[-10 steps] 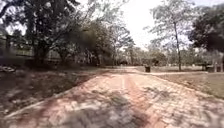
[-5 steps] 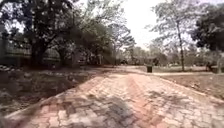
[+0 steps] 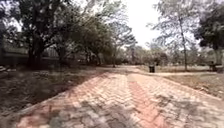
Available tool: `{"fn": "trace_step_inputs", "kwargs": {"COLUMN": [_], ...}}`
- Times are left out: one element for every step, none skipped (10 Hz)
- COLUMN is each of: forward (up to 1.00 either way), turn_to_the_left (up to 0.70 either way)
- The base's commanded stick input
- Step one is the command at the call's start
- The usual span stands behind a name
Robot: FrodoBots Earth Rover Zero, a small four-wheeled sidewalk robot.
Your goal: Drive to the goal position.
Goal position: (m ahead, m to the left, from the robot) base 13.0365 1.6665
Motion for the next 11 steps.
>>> {"fn": "trace_step_inputs", "kwargs": {"forward": [0.70, 0.70, 0.70, 0.70, 0.70, 0.70, 0.70, 0.70, 0.70, 0.70, 0.70], "turn_to_the_left": [0.00, 0.00, 0.00, -0.06, -0.12, -0.22, -0.33, -0.22, -0.06, 0.00, 0.00]}}
